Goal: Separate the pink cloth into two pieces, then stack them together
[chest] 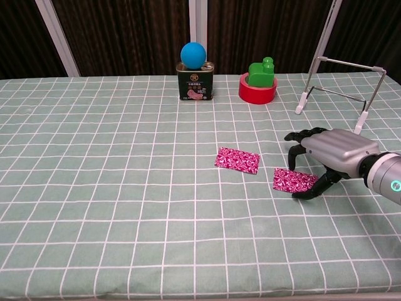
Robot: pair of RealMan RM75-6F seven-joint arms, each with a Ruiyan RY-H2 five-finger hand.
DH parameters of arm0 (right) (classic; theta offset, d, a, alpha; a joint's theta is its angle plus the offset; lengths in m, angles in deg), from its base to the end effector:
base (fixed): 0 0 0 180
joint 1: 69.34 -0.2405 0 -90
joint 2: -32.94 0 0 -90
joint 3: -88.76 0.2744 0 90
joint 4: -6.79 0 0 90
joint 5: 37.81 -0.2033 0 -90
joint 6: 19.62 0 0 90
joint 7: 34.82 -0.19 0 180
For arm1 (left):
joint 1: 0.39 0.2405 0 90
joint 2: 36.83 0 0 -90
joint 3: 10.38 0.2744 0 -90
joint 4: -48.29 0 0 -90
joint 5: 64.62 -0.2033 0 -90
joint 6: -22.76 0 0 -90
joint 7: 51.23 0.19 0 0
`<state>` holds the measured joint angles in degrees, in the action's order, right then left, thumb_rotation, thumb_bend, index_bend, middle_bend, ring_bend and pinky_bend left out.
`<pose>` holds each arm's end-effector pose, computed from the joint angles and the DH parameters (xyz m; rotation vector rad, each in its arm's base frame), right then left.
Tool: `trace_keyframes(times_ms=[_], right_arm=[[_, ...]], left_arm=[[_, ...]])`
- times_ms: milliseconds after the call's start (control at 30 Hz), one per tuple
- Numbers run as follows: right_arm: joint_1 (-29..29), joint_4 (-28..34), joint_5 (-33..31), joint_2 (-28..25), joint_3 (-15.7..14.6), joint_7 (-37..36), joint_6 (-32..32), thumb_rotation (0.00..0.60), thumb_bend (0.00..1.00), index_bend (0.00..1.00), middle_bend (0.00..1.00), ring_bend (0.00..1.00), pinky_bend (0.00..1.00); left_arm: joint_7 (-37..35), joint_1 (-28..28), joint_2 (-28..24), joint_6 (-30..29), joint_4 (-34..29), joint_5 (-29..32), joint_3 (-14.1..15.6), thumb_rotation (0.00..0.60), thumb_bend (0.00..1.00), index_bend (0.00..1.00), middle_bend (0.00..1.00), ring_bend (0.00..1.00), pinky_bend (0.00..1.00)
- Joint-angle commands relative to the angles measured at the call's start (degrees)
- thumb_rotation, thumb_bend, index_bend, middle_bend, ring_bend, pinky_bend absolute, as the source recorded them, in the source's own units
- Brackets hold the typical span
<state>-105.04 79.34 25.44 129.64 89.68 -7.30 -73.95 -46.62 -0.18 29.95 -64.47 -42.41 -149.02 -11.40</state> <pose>-0.2415 -0.3488 -0.0849 1.9479 -0.8852 0.5754 -0.3500 0.1913 0.1626 -1.3308 -0.9167 -0.7785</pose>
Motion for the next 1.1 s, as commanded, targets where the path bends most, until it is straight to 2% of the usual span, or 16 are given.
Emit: trace_keyframes(times_ms=[33, 467, 700, 833, 1100], right_arm=[[0.1, -0.1, 0.2, 0.1, 0.1, 0.2, 0.0, 0.369, 0.09, 0.36, 0.03, 0.00, 0.00], [0.6, -2.2, 0.8, 1.6, 0.6, 1.1, 0.6, 0.368, 0.09, 0.36, 0.03, 0.00, 0.00], [1.3, -2.1, 1.5, 1.9, 0.9, 1.2, -0.3, 0.439, 0.15, 0.42, 0.05, 0.00, 0.00], [1.5, -1.2, 2.0, 1.3, 1.3, 1.2, -0.9, 0.443, 0.15, 0.42, 0.05, 0.00, 0.00], [0.1, 2.0, 1.6, -0.3, 4.2, 1.4, -0.6, 0.444, 0.15, 0.42, 0.05, 0.00, 0.00]], left_arm=[[0.1, -0.1, 0.0, 0.2, -0.1, 0.1, 0.0, 0.600, 0.06, 0.18, 0.13, 0.13, 0.16], [-0.4, 0.1, 0.2, 0.2, 0.5, 0.3, 0.2, 0.600, 0.06, 0.18, 0.13, 0.13, 0.16], [-0.8, 0.1, 0.4, 0.2, 0.9, 0.2, 0.2, 0.600, 0.06, 0.18, 0.13, 0.13, 0.16], [-1.1, 0.2, 0.5, 0.1, 1.1, 0.1, 0.2, 0.600, 0.06, 0.18, 0.13, 0.13, 0.16], [-1.3, 0.3, 0.6, 0.0, 1.3, 0.1, 0.2, 0.600, 0.06, 0.18, 0.13, 0.13, 0.16]])
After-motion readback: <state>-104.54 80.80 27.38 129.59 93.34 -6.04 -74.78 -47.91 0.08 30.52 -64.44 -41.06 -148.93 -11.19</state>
